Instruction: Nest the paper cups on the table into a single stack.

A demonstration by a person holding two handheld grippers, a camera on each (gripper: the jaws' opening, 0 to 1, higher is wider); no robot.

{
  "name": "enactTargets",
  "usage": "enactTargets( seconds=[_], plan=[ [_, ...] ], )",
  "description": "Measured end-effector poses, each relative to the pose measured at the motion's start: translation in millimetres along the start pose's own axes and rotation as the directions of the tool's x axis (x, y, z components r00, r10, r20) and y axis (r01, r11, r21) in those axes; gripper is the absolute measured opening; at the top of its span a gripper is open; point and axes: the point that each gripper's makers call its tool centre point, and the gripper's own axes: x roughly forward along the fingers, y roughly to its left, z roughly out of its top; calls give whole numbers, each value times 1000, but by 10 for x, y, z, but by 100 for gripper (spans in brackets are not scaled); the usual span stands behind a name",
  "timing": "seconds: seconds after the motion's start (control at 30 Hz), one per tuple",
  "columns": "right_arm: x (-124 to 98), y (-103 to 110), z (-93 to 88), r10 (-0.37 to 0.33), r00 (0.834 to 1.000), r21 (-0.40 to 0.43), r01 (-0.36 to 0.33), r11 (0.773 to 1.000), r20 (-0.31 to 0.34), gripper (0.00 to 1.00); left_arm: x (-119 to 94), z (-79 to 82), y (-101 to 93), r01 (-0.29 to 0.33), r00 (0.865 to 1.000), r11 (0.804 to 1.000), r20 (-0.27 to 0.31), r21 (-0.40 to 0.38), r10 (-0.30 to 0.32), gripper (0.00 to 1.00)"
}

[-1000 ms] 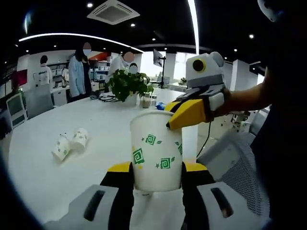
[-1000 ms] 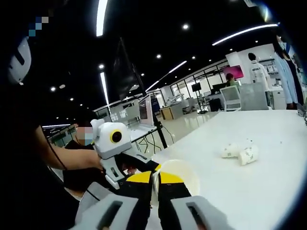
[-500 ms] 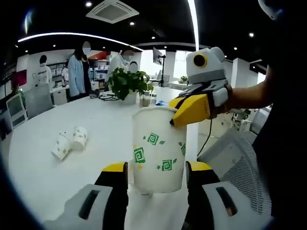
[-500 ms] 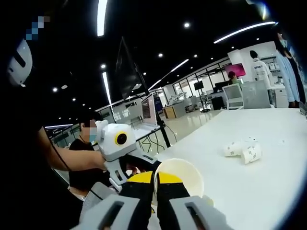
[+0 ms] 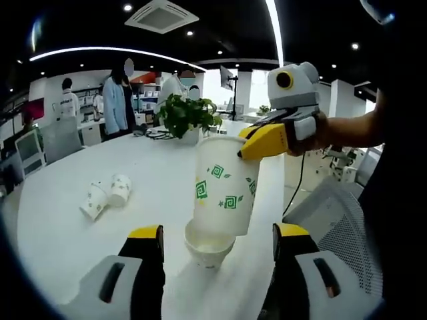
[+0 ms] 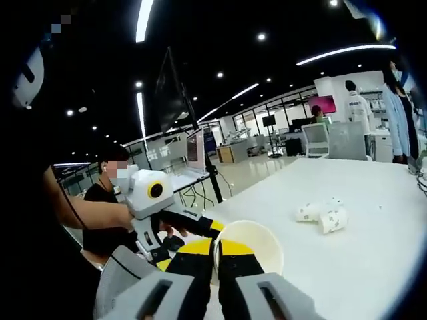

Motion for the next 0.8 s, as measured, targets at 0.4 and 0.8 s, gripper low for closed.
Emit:
enactTargets(
  seconds=[0.4,0.8],
  plan=[
    [6,-113,-165,-62,996,-68,57,996,-69,0,-95,-68,128,-59,998,998,5,-29,59,77],
    [80,-204,-337,-106,988,-85,97,992,-113,0,-127,-73,154,-91,996,994,13,-55,91,83]
  ],
)
